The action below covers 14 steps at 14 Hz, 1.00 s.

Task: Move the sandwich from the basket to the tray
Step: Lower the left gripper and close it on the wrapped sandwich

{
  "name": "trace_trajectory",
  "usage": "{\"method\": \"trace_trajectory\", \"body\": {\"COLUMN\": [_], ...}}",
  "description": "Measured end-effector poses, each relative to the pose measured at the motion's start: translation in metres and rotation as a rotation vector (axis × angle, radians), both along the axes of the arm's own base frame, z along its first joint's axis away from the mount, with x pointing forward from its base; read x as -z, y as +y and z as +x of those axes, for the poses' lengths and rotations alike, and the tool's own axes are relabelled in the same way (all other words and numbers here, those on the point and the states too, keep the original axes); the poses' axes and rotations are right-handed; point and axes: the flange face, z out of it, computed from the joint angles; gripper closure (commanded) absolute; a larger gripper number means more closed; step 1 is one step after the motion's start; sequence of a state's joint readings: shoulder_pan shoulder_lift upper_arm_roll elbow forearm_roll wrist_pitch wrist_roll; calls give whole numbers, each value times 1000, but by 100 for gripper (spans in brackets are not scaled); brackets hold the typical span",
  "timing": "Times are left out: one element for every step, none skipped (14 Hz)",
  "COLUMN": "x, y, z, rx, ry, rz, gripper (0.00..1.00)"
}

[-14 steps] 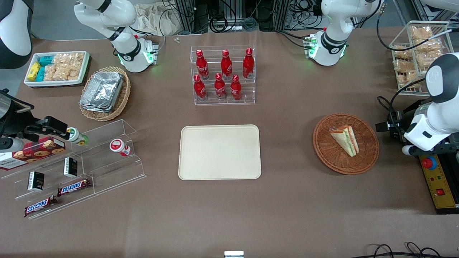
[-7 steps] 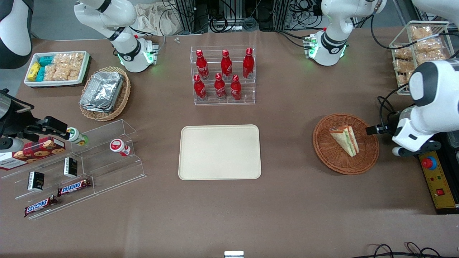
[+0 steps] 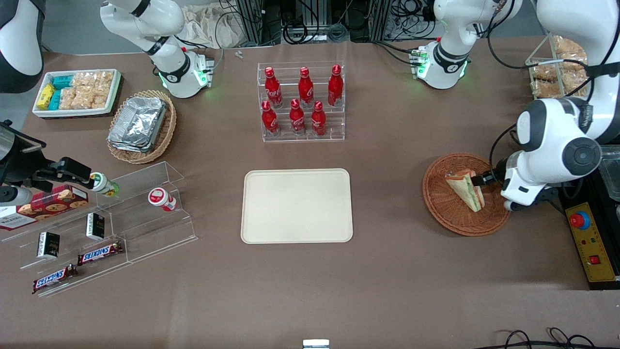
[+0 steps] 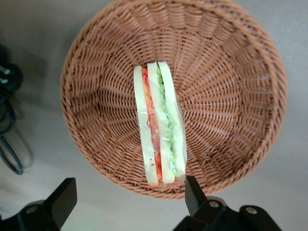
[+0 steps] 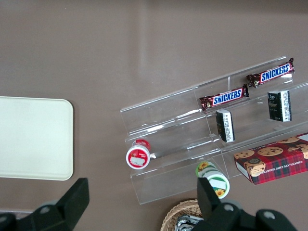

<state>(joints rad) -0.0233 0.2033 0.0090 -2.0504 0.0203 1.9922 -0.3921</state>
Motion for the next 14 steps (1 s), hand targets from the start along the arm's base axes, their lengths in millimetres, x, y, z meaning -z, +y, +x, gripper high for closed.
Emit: {"method": "trace_trajectory", "body": {"x": [8, 15, 21, 28, 35, 43, 50, 56, 60, 62, 63, 64, 64, 65], "y": [-1, -2, -2, -2, -2, -2, -2, -2, -2, -2, -2, -2, -2, -4], "z": [-3, -4, -5, -6, -7, -10, -14, -18, -21, -22, -23, -23, -23, -23], "rx": [-25, -48, -74, -100, -120, -132, -139, -143, -147, -152, -158, -167, -181, -195], "ry": [-1, -8, -14, -24, -34, -45, -53, -55, -54, -51, -49, -48, -47, -47], "rz": [-7, -13, -12, -9, -6, -4, -3, -2, -1, 0, 1, 4, 7, 10], "gripper": [0, 0, 0, 0, 0, 0, 0, 0, 1, 2, 9, 24, 47, 63]}}
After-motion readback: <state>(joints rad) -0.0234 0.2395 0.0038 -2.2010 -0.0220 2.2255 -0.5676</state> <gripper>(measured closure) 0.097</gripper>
